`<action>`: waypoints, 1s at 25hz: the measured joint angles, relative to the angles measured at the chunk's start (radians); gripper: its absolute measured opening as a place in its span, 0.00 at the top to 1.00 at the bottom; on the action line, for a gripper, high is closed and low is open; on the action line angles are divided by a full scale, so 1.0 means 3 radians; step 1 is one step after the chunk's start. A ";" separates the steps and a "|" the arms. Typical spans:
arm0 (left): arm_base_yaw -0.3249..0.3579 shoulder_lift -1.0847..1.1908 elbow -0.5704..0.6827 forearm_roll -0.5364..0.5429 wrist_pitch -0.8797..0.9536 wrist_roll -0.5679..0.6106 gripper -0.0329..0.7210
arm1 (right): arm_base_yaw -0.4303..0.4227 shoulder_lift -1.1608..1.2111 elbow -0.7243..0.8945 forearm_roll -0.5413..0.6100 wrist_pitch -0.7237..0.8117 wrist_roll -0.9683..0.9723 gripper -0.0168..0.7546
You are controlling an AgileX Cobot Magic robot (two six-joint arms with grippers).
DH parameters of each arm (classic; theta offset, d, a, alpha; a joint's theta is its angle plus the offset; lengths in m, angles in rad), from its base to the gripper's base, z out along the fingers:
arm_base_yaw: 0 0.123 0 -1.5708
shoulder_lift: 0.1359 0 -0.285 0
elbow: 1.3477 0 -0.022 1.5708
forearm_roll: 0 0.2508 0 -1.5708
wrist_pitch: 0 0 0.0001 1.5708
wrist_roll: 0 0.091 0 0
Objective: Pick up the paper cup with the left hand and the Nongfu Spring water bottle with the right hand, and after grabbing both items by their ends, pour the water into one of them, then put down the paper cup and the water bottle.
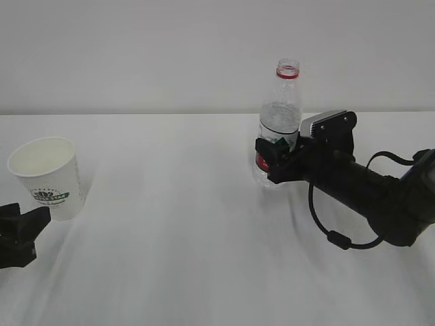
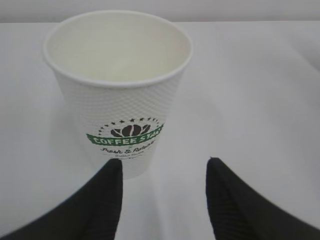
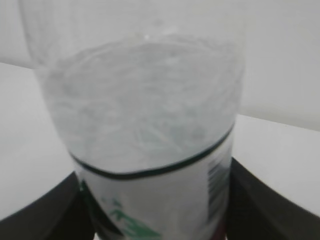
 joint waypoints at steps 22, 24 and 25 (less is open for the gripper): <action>0.0000 0.0000 0.0000 0.0013 0.0000 0.0000 0.44 | 0.0005 -0.0712 0.0663 0.0276 0.0272 -0.0181 0.34; 0.0000 0.0000 0.0000 0.0013 0.0000 0.0000 0.44 | 0.0005 -0.0820 0.0788 0.0319 0.0272 -0.0269 0.34; 0.0000 0.0000 0.0000 0.0013 0.0000 0.0000 0.44 | 0.0005 -0.0877 0.0830 0.0344 0.0272 -0.0292 0.34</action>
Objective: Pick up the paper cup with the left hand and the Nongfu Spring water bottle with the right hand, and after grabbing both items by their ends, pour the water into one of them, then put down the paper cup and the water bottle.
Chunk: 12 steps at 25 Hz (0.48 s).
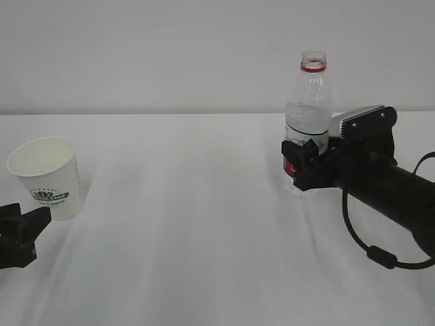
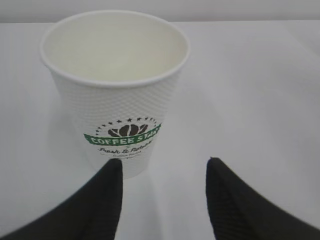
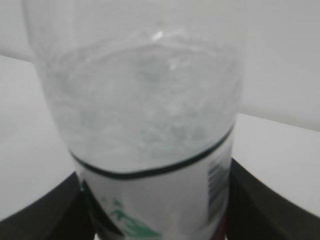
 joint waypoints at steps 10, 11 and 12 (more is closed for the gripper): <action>0.0000 0.0000 0.0000 0.0013 0.0000 0.0000 0.43 | 0.0000 -0.0492 0.0435 0.0136 0.0008 -0.0018 0.34; 0.0000 0.0000 0.0000 0.0013 0.0000 0.0000 0.43 | 0.0000 -0.0533 0.0491 0.0136 0.0008 -0.0018 0.34; 0.0000 0.0000 0.0000 0.0013 0.0000 0.0000 0.42 | 0.0000 -0.0584 0.0559 0.0136 0.0011 -0.0018 0.34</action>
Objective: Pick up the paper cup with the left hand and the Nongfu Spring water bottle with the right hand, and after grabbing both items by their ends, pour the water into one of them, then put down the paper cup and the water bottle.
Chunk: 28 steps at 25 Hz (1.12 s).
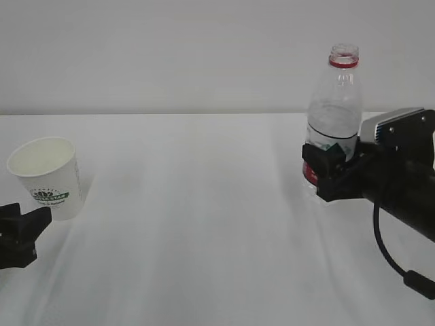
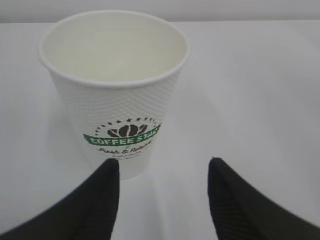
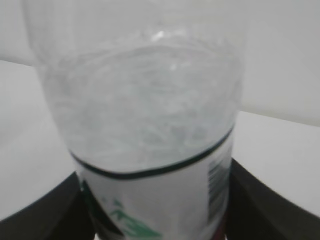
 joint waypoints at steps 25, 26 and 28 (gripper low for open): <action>0.0000 0.0344 -0.0370 -0.0196 0.0000 0.0120 0.13 | 0.0000 -0.0323 0.0474 0.0000 -0.0008 0.0000 0.34; 0.0000 0.0344 -0.0370 -0.0245 0.0000 0.0120 0.13 | 0.0000 -0.0323 0.0474 0.0000 -0.0008 0.0000 0.34; 0.0000 0.0344 -0.0370 -0.0317 0.0000 0.0120 0.12 | 0.0000 -0.0323 0.0474 0.0000 -0.0008 0.0000 0.34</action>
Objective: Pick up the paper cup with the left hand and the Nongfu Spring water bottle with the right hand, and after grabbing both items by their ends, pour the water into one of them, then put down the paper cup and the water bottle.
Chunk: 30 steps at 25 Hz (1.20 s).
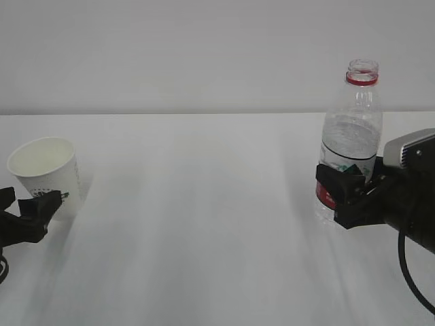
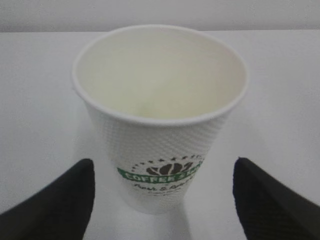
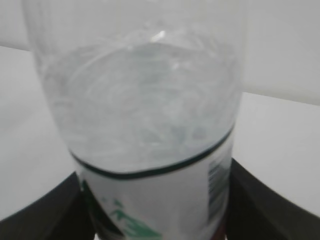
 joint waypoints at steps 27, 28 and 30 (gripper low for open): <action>0.0000 0.0737 -0.0522 0.0015 -0.0012 0.0003 0.02 | 0.0000 0.0000 0.0000 0.0000 -0.0049 -0.0002 0.34; 0.0000 0.0752 -0.0553 0.0018 -0.0012 0.0003 0.03 | 0.0000 0.0000 0.0000 0.0000 -0.0049 -0.0002 0.34; 0.0000 0.0773 -0.0597 0.0018 -0.0012 0.0003 0.03 | 0.0000 -0.0001 0.0000 0.0000 -0.0049 -0.0002 0.34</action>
